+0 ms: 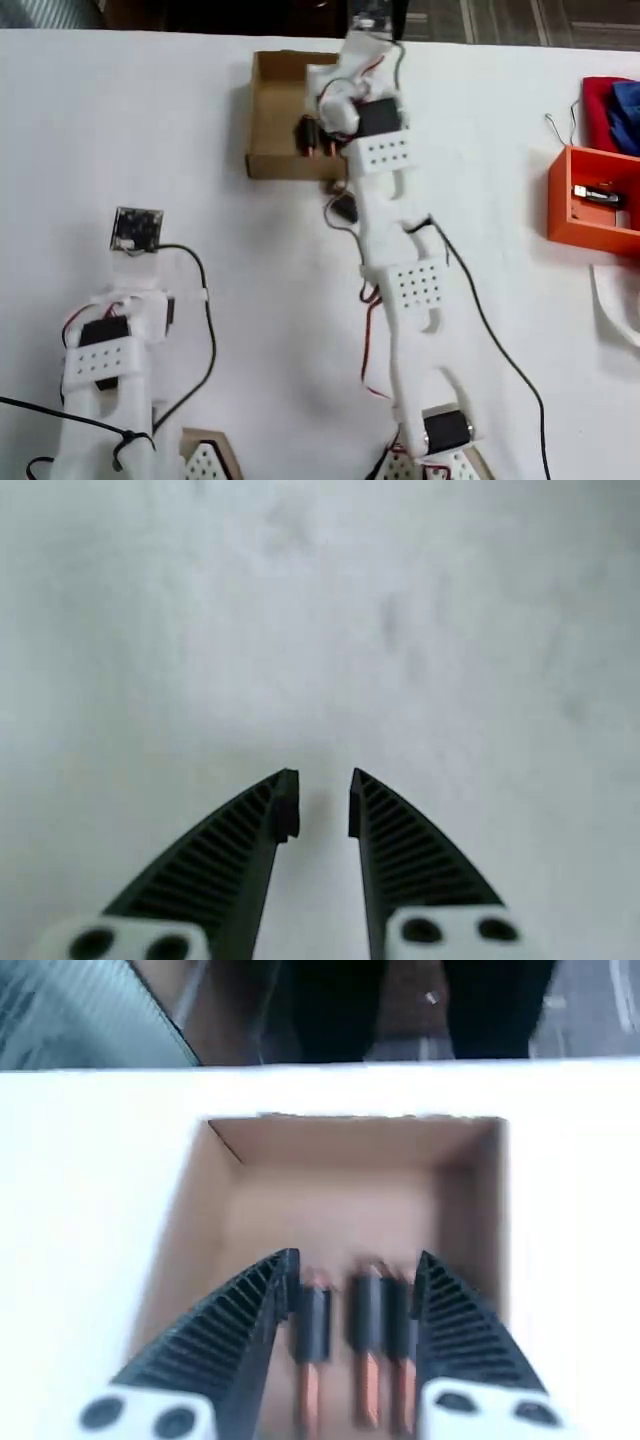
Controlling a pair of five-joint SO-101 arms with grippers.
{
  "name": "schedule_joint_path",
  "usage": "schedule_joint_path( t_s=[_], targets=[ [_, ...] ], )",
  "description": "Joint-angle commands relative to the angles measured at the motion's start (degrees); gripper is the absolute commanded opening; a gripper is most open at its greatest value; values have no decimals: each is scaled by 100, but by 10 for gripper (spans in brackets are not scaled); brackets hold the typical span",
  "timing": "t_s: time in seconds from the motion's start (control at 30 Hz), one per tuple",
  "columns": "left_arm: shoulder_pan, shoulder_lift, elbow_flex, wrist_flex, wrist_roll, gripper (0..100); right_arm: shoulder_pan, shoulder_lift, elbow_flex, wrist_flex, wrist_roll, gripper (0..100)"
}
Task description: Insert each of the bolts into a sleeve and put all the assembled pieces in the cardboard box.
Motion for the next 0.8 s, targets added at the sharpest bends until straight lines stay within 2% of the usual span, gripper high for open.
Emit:
schedule_joint_path(
  t_s=[0.0, 0.27, 0.4, 0.57, 0.63, 0.7, 0.77],
  targets=[
    [-35, -44, -13, -70, -53, 112, 180, -734, -246, 752, 0, 166],
    [-35, -44, -13, -70, -53, 112, 189, -1719, -246, 2501, 35, 168],
    [-35, -44, -13, -70, -53, 112, 198, -1982, -158, 2607, 193, 166],
    [-35, -44, -13, -70, -53, 112, -75, -1991, -158, 2624, 2356, 159],
    [-35, -44, -13, -70, -53, 112, -75, -2000, -158, 2624, 3059, 117],
    [-35, -44, -13, -70, -53, 112, -75, -2000, -167, 2624, 3481, 60],
    [-35, -44, -13, -70, -53, 112, -75, -2000, -97, 2642, 3508, 18]
  ],
)
